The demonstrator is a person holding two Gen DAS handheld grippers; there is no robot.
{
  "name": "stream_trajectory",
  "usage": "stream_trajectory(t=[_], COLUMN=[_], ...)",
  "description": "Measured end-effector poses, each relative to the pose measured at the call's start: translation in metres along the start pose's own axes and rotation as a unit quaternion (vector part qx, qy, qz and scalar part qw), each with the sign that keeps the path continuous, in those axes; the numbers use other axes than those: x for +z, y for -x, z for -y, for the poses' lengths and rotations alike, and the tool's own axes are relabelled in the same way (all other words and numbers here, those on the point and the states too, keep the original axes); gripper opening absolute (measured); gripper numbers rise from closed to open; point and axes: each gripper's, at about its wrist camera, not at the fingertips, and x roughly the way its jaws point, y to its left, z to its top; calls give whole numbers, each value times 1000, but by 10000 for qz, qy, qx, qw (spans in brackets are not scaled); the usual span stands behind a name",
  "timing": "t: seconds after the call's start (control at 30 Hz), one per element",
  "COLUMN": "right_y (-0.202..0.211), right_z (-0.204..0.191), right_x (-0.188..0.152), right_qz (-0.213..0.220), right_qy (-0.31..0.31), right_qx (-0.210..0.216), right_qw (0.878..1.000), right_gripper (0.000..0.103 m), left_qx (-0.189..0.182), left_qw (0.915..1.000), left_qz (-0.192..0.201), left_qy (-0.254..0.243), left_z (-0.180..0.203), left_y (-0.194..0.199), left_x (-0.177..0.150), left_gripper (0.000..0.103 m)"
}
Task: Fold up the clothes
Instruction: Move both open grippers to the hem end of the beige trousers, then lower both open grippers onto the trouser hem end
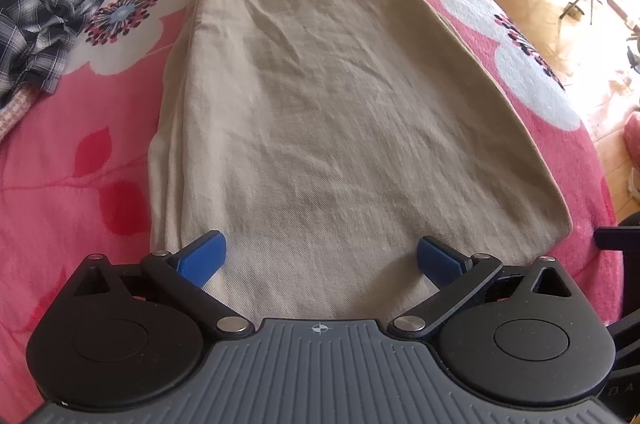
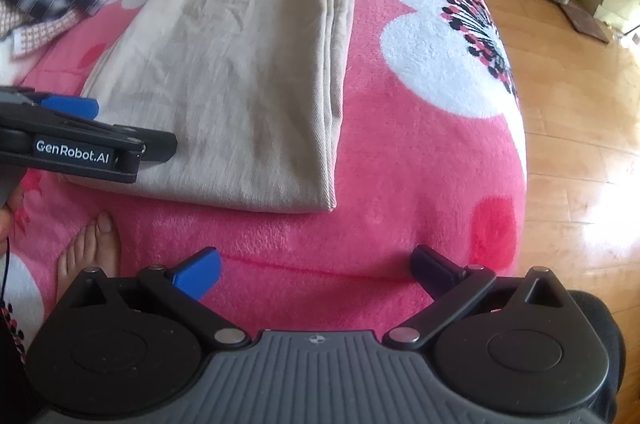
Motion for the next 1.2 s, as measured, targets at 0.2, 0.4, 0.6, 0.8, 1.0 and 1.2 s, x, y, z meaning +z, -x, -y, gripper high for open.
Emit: stream_trajectory(t=[0.2, 0.4, 0.6, 0.8, 1.0, 1.2], right_y=[0, -1, 0, 0, 6, 32], right_z=[2, -1, -1, -3, 7, 14], right_x=[-2, -3, -6, -8, -8, 1], right_qz=[106, 200, 327, 331, 419, 1128], right_qy=[-201, -249, -265, -81, -360, -422], right_qx=[-19, -149, -156, -143, 63, 60], right_qw=[9997, 9994, 9990, 9993, 9985, 9927], right_gripper=[103, 103, 103, 103, 103, 103], left_qx=[-294, -141, -211, -231, -98, 99], left_qw=[9987, 9999, 9996, 9970, 9943, 9909], left_qz=[96, -4, 50, 560, 893, 1229], left_qy=[409, 94, 183, 483, 578, 543], left_z=[-13, -5, -9, -19, -27, -36], left_y=[3, -1, 2, 18, 28, 35], left_x=[-1, -1, -2, -1, -1, -2], left_gripper=[103, 103, 103, 103, 103, 103])
